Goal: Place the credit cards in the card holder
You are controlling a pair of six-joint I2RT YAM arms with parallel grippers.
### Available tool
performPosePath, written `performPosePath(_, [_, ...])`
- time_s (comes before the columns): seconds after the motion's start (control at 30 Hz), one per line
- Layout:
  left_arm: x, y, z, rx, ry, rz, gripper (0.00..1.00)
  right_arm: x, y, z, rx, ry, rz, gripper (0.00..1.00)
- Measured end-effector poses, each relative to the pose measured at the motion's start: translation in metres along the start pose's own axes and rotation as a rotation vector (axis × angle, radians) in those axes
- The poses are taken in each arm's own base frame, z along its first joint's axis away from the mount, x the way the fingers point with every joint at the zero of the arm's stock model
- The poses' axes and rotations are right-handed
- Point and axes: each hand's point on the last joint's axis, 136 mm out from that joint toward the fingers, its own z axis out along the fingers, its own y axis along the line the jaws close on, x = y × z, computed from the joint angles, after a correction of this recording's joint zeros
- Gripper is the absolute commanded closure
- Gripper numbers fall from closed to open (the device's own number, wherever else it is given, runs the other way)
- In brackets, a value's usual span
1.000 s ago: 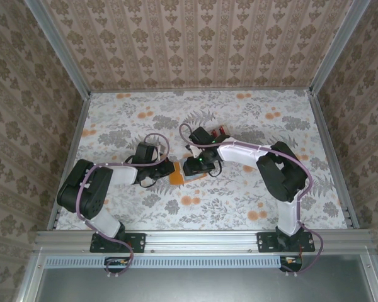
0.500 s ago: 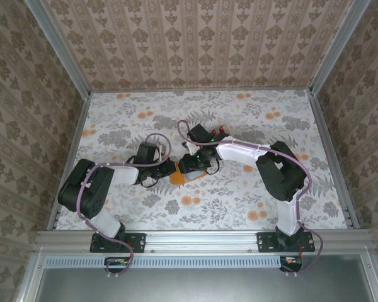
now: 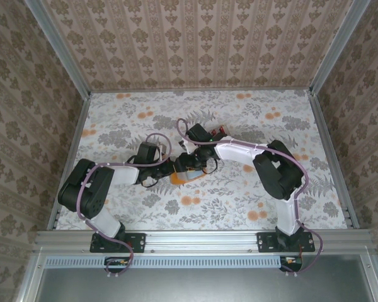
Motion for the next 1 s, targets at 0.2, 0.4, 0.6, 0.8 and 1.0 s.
performPosePath(0.2, [-0.004,0.001,-0.008,-0.007,-0.014,-0.005,0.66,-0.004,-0.006,0.0,-0.001,-0.007,0.013,0.57])
performPosePath(0.4, [-0.012,0.016,-0.031,-0.062,-0.037,-0.05,0.59,0.006,-0.022,0.01,0.035,0.021,0.039,0.59])
performPosePath(0.6, [-0.024,0.024,-0.059,-0.088,-0.085,-0.068,0.55,0.006,-0.025,0.011,0.047,0.019,0.041,0.59])
performPosePath(0.8, [-0.023,0.024,-0.065,-0.095,-0.083,-0.061,0.56,0.001,-0.019,0.01,0.034,0.012,0.032,0.58])
performPosePath(1.0, [-0.024,0.024,-0.062,-0.088,-0.079,-0.062,0.56,-0.022,0.017,0.002,-0.025,-0.036,-0.032,0.57])
